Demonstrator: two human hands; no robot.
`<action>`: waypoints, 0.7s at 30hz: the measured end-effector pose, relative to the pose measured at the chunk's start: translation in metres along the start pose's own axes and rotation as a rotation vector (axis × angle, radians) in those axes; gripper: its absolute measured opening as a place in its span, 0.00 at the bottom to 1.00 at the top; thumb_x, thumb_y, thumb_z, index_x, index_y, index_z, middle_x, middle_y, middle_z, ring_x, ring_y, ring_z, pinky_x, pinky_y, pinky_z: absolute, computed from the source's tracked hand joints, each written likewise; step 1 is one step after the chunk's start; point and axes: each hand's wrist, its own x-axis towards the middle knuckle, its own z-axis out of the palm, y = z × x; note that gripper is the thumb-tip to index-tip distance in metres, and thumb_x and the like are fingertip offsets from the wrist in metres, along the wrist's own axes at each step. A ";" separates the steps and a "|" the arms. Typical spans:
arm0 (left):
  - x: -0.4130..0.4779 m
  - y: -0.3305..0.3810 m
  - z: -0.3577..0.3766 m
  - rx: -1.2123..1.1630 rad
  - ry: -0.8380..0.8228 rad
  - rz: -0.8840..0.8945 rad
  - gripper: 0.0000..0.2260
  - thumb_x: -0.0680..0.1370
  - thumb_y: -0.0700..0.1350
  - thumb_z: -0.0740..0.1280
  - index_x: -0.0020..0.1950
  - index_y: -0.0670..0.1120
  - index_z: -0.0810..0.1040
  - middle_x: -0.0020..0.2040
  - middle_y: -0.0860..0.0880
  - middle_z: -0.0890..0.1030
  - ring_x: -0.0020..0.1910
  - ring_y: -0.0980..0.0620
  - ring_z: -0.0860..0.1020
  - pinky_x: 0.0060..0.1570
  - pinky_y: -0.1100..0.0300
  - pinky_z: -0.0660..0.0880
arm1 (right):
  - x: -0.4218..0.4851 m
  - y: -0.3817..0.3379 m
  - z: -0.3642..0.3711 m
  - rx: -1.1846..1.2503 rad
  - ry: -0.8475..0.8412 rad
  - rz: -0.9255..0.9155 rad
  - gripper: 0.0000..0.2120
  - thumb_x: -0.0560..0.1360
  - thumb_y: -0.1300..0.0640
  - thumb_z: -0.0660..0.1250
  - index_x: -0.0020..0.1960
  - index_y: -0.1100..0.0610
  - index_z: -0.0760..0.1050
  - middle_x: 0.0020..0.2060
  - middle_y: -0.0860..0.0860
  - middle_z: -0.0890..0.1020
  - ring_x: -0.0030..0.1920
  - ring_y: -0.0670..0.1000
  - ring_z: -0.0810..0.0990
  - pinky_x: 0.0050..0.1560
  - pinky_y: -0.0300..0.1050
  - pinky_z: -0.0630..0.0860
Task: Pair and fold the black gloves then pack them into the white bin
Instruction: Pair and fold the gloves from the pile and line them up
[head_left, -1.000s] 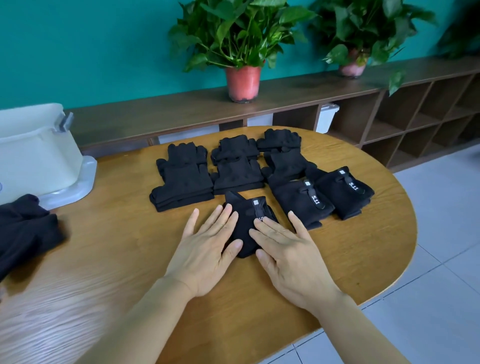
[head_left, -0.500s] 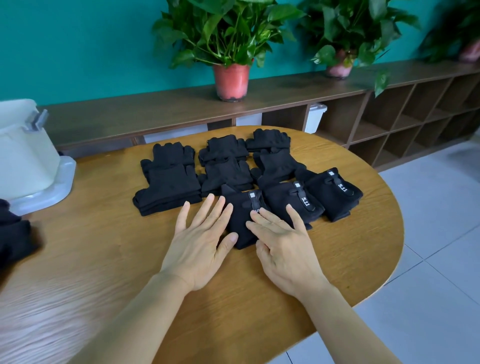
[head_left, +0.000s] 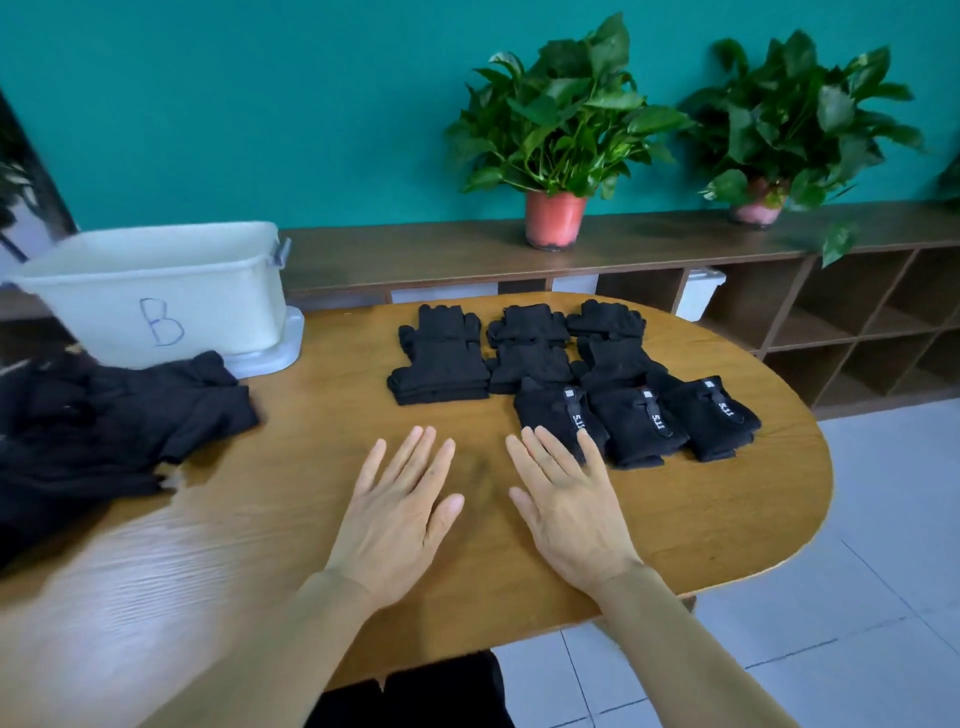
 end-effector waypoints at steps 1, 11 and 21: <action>-0.009 -0.007 -0.006 0.004 0.010 -0.018 0.32 0.82 0.63 0.32 0.81 0.50 0.49 0.80 0.50 0.50 0.79 0.54 0.43 0.76 0.52 0.37 | 0.001 -0.010 -0.001 0.005 0.008 -0.009 0.25 0.81 0.48 0.49 0.71 0.57 0.71 0.66 0.54 0.78 0.69 0.53 0.73 0.71 0.59 0.57; -0.081 -0.084 -0.069 0.105 0.109 -0.213 0.31 0.83 0.61 0.36 0.79 0.47 0.59 0.78 0.48 0.59 0.79 0.53 0.52 0.76 0.56 0.39 | 0.046 -0.122 -0.019 0.037 0.160 -0.186 0.26 0.78 0.48 0.50 0.66 0.57 0.77 0.52 0.51 0.85 0.61 0.53 0.81 0.66 0.60 0.59; -0.131 -0.153 -0.085 0.163 0.087 -0.321 0.26 0.85 0.56 0.46 0.73 0.43 0.71 0.72 0.45 0.73 0.74 0.48 0.67 0.74 0.52 0.49 | 0.088 -0.200 -0.013 0.096 0.221 -0.364 0.20 0.78 0.50 0.58 0.64 0.56 0.78 0.47 0.48 0.86 0.60 0.54 0.81 0.65 0.60 0.59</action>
